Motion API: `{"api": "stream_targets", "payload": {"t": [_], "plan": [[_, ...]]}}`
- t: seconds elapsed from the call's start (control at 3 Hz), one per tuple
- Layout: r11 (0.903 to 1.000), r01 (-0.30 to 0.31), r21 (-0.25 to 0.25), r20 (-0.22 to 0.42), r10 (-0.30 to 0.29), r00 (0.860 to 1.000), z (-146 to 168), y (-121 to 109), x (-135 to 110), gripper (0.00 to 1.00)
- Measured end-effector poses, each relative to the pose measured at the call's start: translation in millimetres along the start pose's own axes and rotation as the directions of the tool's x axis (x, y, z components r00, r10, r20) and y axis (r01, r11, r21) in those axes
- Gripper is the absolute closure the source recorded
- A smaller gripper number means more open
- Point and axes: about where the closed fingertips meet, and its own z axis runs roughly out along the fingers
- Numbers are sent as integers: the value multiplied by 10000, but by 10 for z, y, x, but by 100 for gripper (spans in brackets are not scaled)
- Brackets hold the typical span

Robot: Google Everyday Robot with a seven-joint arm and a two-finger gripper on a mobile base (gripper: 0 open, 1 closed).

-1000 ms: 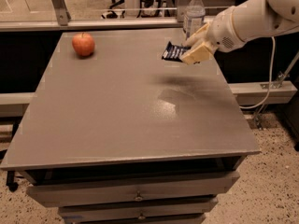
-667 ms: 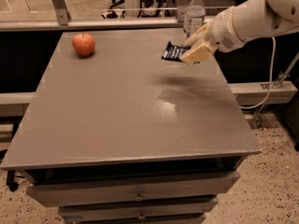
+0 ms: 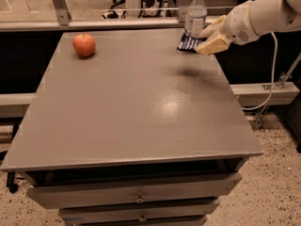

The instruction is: Move rxbar blueberry near blue plastic bottle

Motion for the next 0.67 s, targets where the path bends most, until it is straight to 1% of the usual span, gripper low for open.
{"api": "stream_targets", "payload": {"t": [0.33, 0.67], "plan": [[9999, -98, 106, -116, 100, 9999, 75, -286, 253, 100], [9994, -327, 57, -239, 329, 9992, 192, -443, 499, 100]]}}
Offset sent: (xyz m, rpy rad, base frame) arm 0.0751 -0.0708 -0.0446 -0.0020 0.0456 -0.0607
